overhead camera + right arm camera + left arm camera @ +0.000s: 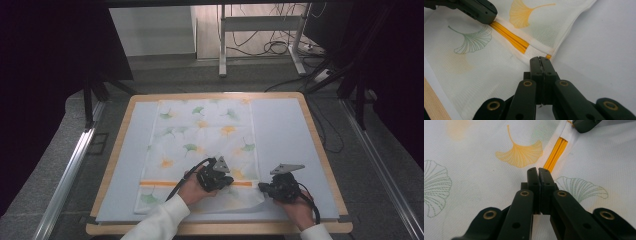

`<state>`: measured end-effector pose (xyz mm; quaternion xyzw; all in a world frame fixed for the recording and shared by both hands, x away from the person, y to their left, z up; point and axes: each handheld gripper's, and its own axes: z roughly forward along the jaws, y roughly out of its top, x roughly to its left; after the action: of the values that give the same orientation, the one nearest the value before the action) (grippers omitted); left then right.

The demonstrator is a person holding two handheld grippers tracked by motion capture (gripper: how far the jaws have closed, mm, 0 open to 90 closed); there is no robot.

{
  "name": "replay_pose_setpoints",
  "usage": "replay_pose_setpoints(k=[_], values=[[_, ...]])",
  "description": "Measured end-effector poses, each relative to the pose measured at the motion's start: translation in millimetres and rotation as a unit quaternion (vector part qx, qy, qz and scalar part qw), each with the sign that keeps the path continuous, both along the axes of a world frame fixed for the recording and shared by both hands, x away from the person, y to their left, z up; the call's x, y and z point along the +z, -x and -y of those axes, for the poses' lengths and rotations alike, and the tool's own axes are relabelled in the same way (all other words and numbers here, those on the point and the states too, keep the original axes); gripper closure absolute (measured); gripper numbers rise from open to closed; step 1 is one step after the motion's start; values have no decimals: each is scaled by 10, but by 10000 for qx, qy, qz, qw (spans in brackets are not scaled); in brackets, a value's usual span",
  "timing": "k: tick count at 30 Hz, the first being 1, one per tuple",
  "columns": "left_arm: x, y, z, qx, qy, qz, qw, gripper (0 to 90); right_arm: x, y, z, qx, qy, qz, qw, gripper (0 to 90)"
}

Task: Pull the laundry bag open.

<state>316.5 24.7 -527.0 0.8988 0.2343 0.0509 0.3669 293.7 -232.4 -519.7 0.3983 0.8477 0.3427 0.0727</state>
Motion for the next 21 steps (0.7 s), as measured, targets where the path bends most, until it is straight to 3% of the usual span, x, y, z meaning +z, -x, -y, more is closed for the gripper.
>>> replay_pose_setpoints(k=[15,21], values=[[11,22,14,-126,-124,157,9997,853,1,-5,2,7,-6,-19,10000,894],[32,21,-38,-132,-20,41,9999,887,-1,-7,4,20,-7,-6,10000,894]])
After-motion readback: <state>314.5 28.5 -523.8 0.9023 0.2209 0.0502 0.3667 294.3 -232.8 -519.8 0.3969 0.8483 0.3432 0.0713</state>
